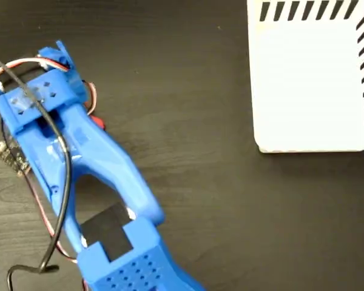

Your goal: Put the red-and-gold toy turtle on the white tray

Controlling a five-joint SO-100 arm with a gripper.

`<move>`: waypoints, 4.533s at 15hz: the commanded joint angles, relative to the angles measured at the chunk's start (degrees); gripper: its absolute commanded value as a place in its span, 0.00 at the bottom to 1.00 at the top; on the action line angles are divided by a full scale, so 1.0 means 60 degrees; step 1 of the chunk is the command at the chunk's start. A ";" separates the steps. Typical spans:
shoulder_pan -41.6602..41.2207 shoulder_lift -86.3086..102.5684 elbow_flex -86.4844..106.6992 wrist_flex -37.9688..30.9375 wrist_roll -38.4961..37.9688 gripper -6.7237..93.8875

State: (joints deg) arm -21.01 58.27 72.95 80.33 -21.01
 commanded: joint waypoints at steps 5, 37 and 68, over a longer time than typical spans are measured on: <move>0.0176 0.0952 -0.0308 0.0308 -0.0103 0.07; 0.8613 0.1523 -0.4468 0.2153 0.3911 0.07; 0.8276 0.4717 -0.1201 -0.1934 0.3457 0.07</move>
State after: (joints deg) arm 30.67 75.23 62.75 73.48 -0.88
